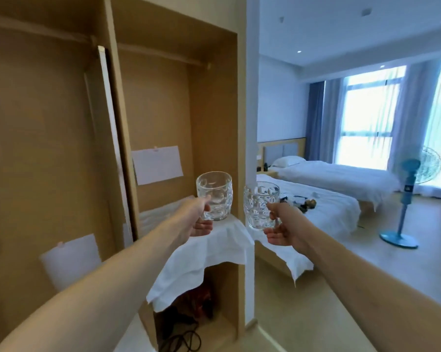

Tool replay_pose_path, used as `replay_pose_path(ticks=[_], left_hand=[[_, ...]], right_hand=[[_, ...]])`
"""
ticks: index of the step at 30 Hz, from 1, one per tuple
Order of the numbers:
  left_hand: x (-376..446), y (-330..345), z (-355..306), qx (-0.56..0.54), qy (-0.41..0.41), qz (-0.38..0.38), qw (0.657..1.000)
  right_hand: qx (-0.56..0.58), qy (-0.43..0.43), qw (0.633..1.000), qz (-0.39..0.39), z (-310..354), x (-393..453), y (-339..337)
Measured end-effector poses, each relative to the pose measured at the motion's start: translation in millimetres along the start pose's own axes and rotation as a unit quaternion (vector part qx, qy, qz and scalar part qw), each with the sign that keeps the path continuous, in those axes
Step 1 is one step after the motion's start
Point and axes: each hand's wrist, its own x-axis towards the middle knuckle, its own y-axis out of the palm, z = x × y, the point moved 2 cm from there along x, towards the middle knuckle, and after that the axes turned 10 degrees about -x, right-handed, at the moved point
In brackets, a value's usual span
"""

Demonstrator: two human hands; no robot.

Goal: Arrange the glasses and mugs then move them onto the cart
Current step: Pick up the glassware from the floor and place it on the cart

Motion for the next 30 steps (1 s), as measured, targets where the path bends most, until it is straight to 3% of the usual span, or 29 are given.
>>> replay_pose_path(ticks=[10, 18, 30], left_hand=[[93.3, 133.3, 9.0, 0.041, -0.037, 0.099, 0.994], [184.1, 202.9, 10.5, 0.046, -0.056, 0.202, 0.977], [313.3, 298.9, -13.7, 0.096, -0.073, 0.357, 0.926]], right_hand=[[0.043, 0.052, 0.994, -0.082, -33.6, 72.9, -103.7], [0.061, 0.083, 0.977, -0.185, -39.8, 130.0, -130.5], [0.106, 0.117, 0.918, -0.365, -26.1, 205.9, -151.7]])
